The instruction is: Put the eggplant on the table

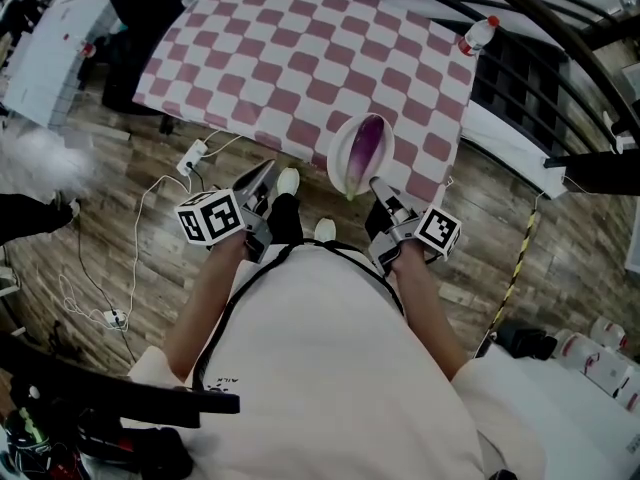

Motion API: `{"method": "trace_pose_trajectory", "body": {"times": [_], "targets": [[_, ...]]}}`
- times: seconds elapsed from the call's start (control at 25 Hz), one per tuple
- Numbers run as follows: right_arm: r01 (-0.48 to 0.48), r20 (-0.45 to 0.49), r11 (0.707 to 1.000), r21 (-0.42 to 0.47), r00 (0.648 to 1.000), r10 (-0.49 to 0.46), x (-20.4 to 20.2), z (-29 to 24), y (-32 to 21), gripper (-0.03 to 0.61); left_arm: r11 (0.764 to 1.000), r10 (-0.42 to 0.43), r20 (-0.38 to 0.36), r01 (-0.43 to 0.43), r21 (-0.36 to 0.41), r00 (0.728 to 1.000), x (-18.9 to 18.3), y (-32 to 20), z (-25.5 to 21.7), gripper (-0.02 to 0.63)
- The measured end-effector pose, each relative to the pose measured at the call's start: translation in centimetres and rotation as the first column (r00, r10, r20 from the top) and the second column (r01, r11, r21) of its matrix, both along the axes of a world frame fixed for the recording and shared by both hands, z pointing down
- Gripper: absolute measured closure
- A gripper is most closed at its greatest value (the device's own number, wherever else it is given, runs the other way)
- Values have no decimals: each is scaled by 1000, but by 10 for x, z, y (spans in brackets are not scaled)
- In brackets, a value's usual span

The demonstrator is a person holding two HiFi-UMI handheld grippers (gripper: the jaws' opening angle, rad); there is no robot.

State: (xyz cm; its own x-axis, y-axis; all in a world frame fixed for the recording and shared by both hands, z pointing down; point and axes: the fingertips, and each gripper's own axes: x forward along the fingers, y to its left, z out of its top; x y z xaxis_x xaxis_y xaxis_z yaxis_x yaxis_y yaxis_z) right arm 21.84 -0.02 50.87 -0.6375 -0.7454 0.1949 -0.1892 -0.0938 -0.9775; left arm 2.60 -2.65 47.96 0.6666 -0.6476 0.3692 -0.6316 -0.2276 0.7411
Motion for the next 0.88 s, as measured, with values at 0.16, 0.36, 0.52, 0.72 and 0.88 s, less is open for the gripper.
{"method": "trace_pose_trajectory", "body": {"times": [0.16, 0.36, 0.52, 0.72, 0.88], "targets": [[12, -3, 1000, -8, 1000, -12, -12, 2, -14, 549, 1000, -12, 7, 12, 3, 1000, -10, -15, 1, 612], [21, -9, 1000, -10, 1000, -21, -31, 5, -40, 548, 1000, -14, -20, 14, -5, 1000, -27, -40, 4, 612], [24, -17, 1000, 1, 1000, -24, -49, 3, -67, 548, 1000, -9, -26, 8, -18, 1000, -45, -67, 9, 612], [16, -21, 1000, -4, 1000, -16, -69, 6, -106, 548, 1000, 12, -37, -13, -17, 999, -63, -110, 11, 611], [12, -15, 1000, 7, 1000, -12, -81, 8, -137, 548, 998, 60, -56, -60, 2, 997, -67, -141, 7, 609]]}}
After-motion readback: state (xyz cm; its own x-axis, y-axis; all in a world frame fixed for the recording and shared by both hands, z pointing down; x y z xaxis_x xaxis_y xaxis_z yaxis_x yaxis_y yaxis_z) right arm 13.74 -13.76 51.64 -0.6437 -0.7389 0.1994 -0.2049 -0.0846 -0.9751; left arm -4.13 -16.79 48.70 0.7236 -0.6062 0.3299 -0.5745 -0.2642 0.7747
